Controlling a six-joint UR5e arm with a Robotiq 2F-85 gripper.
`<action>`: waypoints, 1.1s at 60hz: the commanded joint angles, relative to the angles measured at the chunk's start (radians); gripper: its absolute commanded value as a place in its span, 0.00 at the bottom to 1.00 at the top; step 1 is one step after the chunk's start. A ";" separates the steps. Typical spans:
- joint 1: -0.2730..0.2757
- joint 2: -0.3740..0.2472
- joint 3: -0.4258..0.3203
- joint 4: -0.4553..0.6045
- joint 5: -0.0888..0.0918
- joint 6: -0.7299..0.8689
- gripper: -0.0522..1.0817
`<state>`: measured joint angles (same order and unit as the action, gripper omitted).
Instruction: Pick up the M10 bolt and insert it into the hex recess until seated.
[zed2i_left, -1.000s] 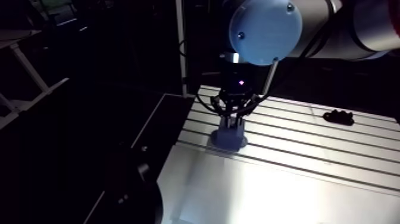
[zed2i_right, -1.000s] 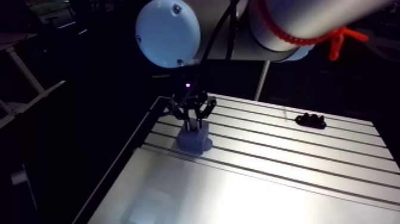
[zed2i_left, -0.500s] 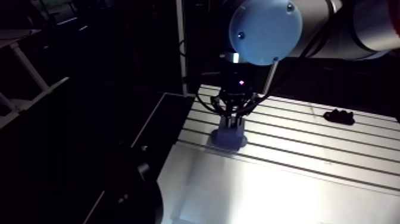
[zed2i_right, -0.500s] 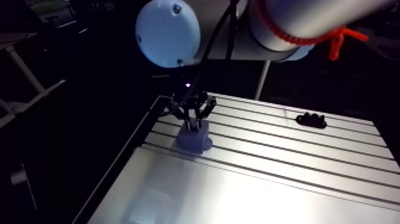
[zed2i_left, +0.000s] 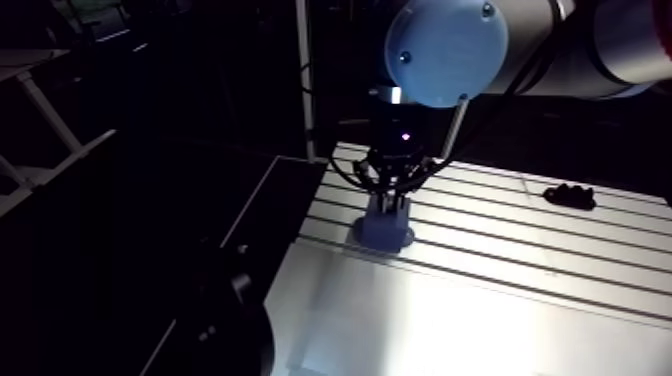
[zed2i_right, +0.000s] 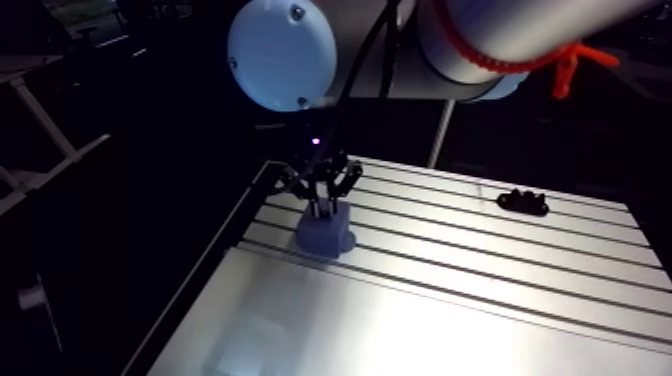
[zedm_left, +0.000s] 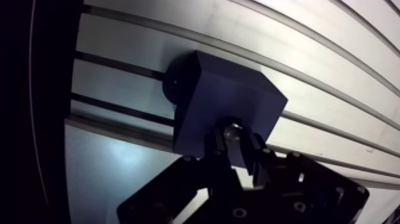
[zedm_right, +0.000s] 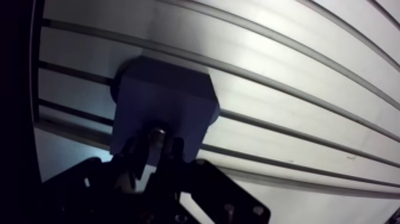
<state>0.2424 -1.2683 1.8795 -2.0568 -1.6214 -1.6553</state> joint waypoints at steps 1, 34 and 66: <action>0.000 -0.001 -0.003 0.002 0.002 -0.030 0.68; 0.001 -0.001 -0.003 0.013 -0.001 -0.103 0.68; 0.002 -0.001 -0.001 0.028 -0.001 -0.176 0.68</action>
<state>0.2439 -1.2691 1.8784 -2.0299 -1.6217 -1.8182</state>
